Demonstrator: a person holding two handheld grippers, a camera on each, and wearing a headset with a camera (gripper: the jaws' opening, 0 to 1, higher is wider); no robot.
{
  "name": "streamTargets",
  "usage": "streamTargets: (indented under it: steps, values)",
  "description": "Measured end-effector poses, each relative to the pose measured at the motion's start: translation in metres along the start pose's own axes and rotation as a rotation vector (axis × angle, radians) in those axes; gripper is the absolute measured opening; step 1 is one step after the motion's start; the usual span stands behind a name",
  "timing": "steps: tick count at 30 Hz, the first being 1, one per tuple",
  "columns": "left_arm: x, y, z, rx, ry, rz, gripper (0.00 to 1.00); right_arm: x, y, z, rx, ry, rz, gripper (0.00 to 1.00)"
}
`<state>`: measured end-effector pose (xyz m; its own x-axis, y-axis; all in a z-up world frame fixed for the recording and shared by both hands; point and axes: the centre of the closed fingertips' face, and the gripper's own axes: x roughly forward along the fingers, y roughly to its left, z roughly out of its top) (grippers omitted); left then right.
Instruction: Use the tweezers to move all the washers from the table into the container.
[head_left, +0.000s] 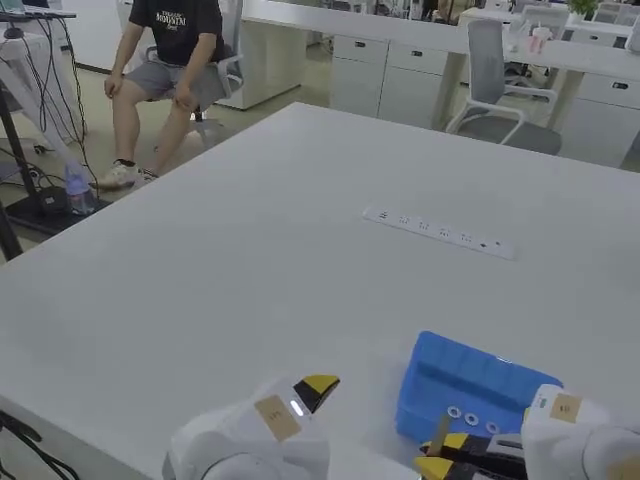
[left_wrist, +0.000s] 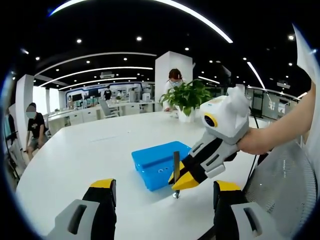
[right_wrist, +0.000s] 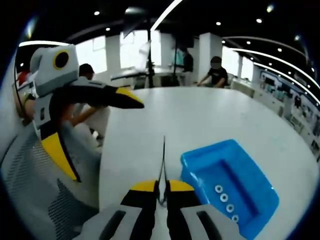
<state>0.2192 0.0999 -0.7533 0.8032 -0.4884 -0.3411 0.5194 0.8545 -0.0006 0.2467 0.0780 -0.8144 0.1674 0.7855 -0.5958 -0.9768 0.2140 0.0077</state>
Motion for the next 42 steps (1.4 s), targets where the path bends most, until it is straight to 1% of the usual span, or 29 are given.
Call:
streamTargets:
  steps: [6,9,15,18,27,34,40,42]
  values:
    - [0.000,0.000,0.001,0.001,-0.001,0.000,0.81,-0.011,-0.001,0.017,0.022,-0.050,0.001,0.04]
    - [0.000,-0.001,0.001,0.000,-0.002,0.000,0.81,-0.018,-0.004,0.027,0.043,-0.085,0.003,0.04]
    - [0.000,-0.001,0.000,0.001,0.001,-0.003,0.81,-0.026,-0.011,0.040,0.057,-0.116,-0.014,0.04]
    - [0.000,-0.001,0.000,0.001,0.001,-0.003,0.81,-0.030,-0.015,0.046,0.078,-0.135,-0.021,0.04]
    - [0.000,-0.001,-0.001,0.003,0.005,-0.005,0.80,-0.033,-0.027,0.061,0.107,-0.168,-0.041,0.04]
    - [0.000,-0.001,-0.001,0.003,0.004,-0.008,0.80,-0.031,-0.041,0.066,0.105,-0.169,-0.062,0.04]
    - [0.000,-0.001,-0.001,0.003,0.002,-0.006,0.80,-0.027,-0.057,0.064,0.153,-0.174,-0.081,0.04]
    - [0.000,0.000,-0.001,0.001,0.001,-0.006,0.80,-0.024,-0.063,0.062,0.179,-0.174,-0.084,0.04]
